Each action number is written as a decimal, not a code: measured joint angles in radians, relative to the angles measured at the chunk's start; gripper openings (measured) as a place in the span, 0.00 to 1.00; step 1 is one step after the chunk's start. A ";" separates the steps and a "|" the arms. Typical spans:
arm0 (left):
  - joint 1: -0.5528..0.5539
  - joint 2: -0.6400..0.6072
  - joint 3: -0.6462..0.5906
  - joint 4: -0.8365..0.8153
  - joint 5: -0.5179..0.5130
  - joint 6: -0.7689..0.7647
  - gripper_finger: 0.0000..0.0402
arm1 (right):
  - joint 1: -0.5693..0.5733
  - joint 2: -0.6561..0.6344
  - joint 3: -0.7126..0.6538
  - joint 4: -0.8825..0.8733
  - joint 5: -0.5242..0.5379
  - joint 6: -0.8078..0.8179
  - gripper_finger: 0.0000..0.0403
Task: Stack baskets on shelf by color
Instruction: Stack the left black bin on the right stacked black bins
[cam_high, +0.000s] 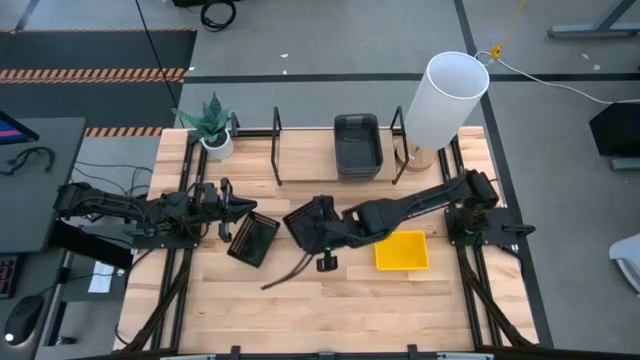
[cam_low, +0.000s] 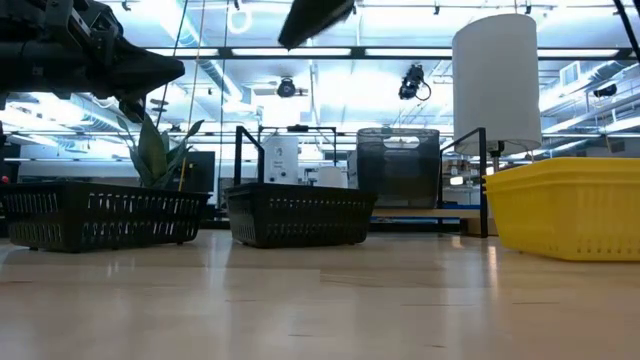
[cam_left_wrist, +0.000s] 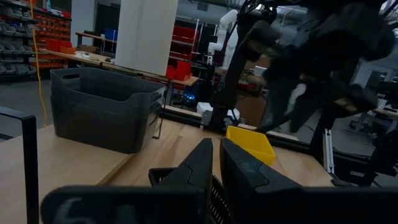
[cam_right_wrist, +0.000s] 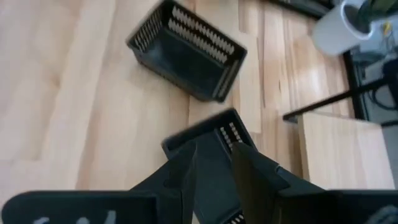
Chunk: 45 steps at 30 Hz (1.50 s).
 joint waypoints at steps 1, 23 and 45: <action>0.000 0.000 0.000 0.000 0.000 -0.001 0.09 | 0.012 -0.010 -0.009 0.012 0.003 0.003 0.26; 0.002 0.001 0.163 -0.223 0.117 -0.314 0.04 | 0.064 -0.431 -0.740 0.913 0.022 -0.125 0.26; -0.317 0.411 0.608 -1.139 0.124 -0.312 0.10 | 0.125 -0.552 -1.000 1.119 0.031 0.037 0.26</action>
